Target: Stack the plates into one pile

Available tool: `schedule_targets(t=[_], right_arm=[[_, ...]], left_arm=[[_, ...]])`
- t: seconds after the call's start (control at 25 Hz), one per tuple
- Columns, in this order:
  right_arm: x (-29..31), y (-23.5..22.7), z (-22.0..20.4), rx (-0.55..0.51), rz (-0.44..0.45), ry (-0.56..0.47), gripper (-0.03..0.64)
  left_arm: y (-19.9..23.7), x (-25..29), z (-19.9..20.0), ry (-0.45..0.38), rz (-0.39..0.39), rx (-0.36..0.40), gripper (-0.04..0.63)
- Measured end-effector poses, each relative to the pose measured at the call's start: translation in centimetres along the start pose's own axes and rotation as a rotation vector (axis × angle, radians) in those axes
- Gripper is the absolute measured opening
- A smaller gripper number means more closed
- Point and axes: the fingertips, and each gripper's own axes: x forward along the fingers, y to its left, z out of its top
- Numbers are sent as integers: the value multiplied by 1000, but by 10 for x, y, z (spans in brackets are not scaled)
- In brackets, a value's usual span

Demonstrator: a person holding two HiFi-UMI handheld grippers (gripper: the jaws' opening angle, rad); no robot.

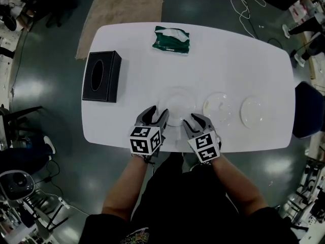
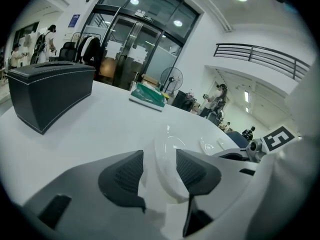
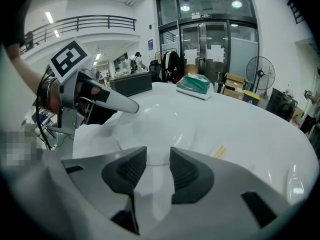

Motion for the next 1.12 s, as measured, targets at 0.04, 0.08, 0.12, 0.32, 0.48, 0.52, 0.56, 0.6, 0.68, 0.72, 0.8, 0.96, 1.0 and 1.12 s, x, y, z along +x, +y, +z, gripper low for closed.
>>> schedule_targets(t=[0.04, 0.08, 0.12, 0.32, 0.48, 0.52, 0.56, 0.6, 0.68, 0.72, 0.8, 0.96, 1.0, 1.12], right_arm=[[0, 0, 0, 0, -1, 1, 161], [0, 0, 0, 0, -2, 2, 163], [0, 0, 0, 2, -2, 3, 163], [1, 1, 1, 14, 10, 2, 163], [1, 0, 0, 32, 26, 8, 163], [0, 0, 0, 34, 28, 7, 163], [-2, -1, 1, 35, 28, 4, 163], [-4, -3, 2, 36, 24, -3, 163], [-10, -7, 8, 41, 12, -28, 161], [-13, -11, 12, 45, 5, -45, 161], [-21, -21, 20, 60, -11, -81, 160], [-42, -46, 28, 88, -51, -131, 155], [-47, -52, 28, 89, -61, -135, 153], [-65, -71, 26, 91, -83, -150, 150]], left_arm=[[0, 2, -1, 6, -7, -6, 209], [-1, 4, -2, 11, -12, -9, 208], [-2, 6, -2, 16, -17, -10, 209], [-7, 14, -2, 33, -40, 11, 187], [-6, 15, -2, 41, -40, -20, 119], [-6, 15, 0, 41, -47, -37, 110], [-7, 15, 1, 41, -54, -50, 104], [-9, 14, 2, 40, -61, -61, 98], [-10, 13, 4, 34, -68, -84, 87], [-11, 13, 6, 27, -71, -101, 78], [-15, 11, 11, 9, -83, -138, 61], [-26, 6, 22, -31, -109, -215, 32], [-29, 4, 24, -37, -107, -219, 32], [-38, 1, 29, -58, -106, -227, 32]])
